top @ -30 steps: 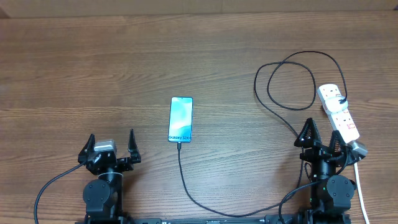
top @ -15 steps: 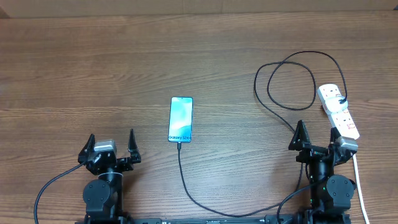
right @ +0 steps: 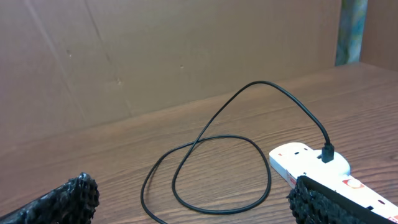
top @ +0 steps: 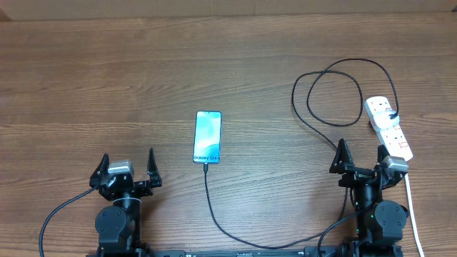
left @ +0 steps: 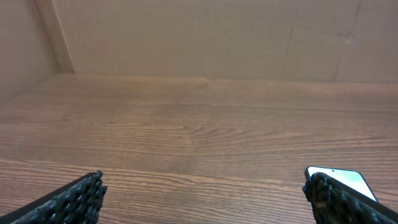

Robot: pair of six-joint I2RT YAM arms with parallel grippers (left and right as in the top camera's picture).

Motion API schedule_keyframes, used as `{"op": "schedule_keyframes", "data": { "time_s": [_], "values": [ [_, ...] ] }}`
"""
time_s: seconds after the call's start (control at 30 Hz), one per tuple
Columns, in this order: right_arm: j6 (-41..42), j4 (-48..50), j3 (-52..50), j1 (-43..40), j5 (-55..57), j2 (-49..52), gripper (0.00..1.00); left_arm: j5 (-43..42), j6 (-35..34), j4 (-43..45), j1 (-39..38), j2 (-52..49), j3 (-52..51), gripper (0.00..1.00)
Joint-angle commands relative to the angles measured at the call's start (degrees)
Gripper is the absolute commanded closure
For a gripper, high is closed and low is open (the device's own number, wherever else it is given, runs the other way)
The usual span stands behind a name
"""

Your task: Plug charger to phone and switch on socket

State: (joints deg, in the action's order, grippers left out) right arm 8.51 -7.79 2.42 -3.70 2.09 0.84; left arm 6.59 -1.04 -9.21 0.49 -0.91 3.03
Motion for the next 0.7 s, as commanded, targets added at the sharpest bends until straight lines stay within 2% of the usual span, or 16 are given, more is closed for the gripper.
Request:
{"op": "schedule_keyframes", "data": {
  "time_s": [0.0, 0.17, 0.4, 0.67],
  "values": [
    [-1.5, 0.0, -0.5, 0.2, -0.5, -0.7, 0.00, -0.7, 1.2, 0.0, 0.3, 0.7, -0.3, 0.00],
    [-1.9, 0.0, -0.5, 0.2, -1.4, -0.7, 0.00, -0.7, 1.2, 0.0, 0.3, 0.7, -0.3, 0.01],
    [-10.4, -0.1, -0.5, 0.5, -2.0, -0.7, 0.00, -0.7, 1.2, 0.0, 0.3, 0.7, -0.3, 0.00],
    [-10.5, -0.1, -0.5, 3.2, -1.6, -0.7, 0.00, -0.7, 1.2, 0.0, 0.3, 0.7, -0.3, 0.00]
  ]
}}
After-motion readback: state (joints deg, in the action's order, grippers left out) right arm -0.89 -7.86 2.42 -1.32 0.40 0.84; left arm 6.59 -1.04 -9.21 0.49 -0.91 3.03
